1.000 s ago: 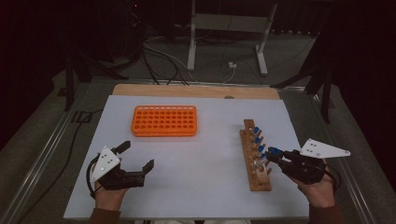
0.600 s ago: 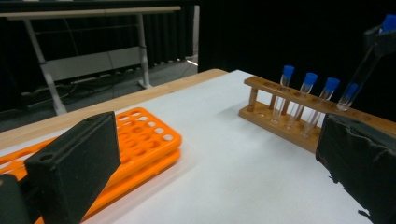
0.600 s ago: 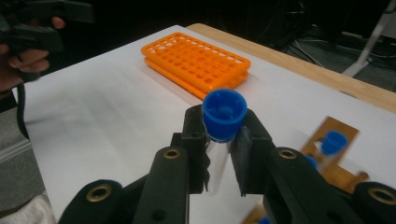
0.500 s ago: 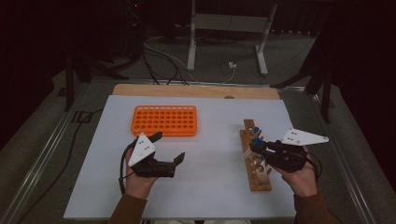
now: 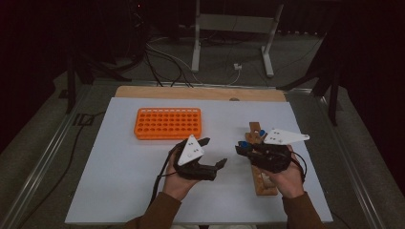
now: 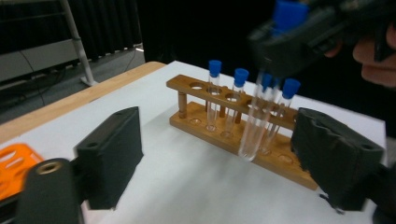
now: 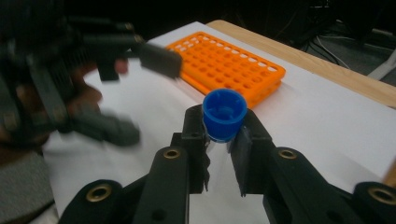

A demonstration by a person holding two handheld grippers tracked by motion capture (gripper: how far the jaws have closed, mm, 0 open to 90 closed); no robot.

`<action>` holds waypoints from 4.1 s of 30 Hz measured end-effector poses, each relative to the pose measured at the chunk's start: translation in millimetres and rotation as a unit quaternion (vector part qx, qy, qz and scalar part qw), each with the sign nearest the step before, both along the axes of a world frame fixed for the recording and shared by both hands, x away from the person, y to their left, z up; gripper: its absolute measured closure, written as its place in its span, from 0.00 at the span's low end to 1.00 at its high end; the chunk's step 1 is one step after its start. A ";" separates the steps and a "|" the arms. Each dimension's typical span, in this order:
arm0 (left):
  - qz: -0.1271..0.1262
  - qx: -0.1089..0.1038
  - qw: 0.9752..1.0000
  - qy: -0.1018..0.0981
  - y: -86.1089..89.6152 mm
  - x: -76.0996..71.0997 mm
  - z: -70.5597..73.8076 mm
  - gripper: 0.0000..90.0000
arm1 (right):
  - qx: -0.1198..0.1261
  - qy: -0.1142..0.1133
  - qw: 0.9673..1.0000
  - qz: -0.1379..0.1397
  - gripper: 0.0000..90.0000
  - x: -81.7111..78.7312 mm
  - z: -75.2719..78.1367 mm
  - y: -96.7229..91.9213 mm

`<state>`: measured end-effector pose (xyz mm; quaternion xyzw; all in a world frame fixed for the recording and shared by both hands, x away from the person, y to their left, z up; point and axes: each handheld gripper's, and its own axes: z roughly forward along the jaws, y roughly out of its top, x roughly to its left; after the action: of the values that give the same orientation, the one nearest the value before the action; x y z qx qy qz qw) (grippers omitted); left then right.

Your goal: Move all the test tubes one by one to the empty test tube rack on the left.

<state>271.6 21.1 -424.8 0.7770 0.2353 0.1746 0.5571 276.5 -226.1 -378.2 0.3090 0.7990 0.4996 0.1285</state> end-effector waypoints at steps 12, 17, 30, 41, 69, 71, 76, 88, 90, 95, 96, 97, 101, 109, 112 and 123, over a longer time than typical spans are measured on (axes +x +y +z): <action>-0.044 -0.003 0.999 0.012 -12.4 1.8 -5.2 0.71 | -0.001 0.009 1.000 0.017 0.86 -0.8 -3.3 15.5; -0.053 -0.010 0.998 0.013 -13.2 0.8 -5.9 0.78 | 0.000 0.014 1.000 0.017 0.86 -0.9 -3.9 16.6; -0.042 -0.013 0.999 0.014 -6.5 7.3 -7.5 0.87 | 0.004 -0.006 1.000 0.010 0.44 -4.7 -3.2 10.6; 0.009 -0.022 1.000 0.011 20.7 25.1 -4.3 0.87 | 0.012 -0.050 0.996 -0.067 0.01 -18.2 -10.1 -37.2; 0.191 -0.021 0.981 0.017 35.7 112.9 -46.3 0.87 | 0.048 -0.057 0.992 -0.103 0.01 -20.2 -14.3 -71.6; 0.202 -0.015 0.979 0.018 34.7 115.8 -50.1 0.87 | 0.040 -0.060 0.992 -0.105 0.01 -20.6 -14.6 -70.9; 0.213 0.005 0.977 0.033 34.1 122.8 -60.1 0.87 | 0.029 -0.066 0.993 -0.098 0.01 -21.9 -15.0 -66.0; 0.204 0.055 0.976 0.059 29.5 124.8 -72.1 0.88 | 0.027 -0.064 0.993 -0.098 0.01 -21.4 -17.6 -66.8; 0.202 0.066 0.975 0.063 28.8 124.7 -73.0 0.88 | 0.026 -0.063 0.993 -0.096 0.01 -21.1 -18.4 -66.0; 0.205 0.066 0.974 0.075 29.9 124.4 -76.3 0.88 | 0.022 -0.061 0.993 -0.094 0.01 -21.3 -19.2 -64.5; 0.205 0.068 0.973 0.075 29.7 124.1 -76.1 0.88 | 0.022 -0.062 0.993 -0.095 0.01 -21.2 -19.2 -64.8; 0.206 0.070 0.973 0.075 29.2 123.9 -75.9 0.88 | 0.022 -0.061 0.993 -0.095 0.01 -21.1 -19.2 -65.5; 0.208 0.071 0.972 0.078 28.9 123.1 -76.0 0.88 | 0.024 -0.059 0.993 -0.098 0.01 -20.8 -19.6 -67.3; 0.206 0.069 0.973 0.080 30.9 121.7 -77.4 0.88 | 0.022 -0.058 0.994 -0.095 0.01 -21.6 -19.5 -66.0; 0.200 0.060 0.974 0.088 34.0 122.8 -77.1 0.86 | 0.023 -0.057 0.994 -0.095 0.01 -21.3 -19.9 -66.1; 0.190 0.007 0.976 0.105 49.7 114.9 -62.8 0.55 | 0.021 -0.054 0.993 -0.099 0.01 -19.8 -23.0 -69.5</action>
<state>386.6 70.8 -487.5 0.7361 0.4345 0.1958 0.4807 256.7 -295.6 -401.2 0.3618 0.7456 0.5174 0.2134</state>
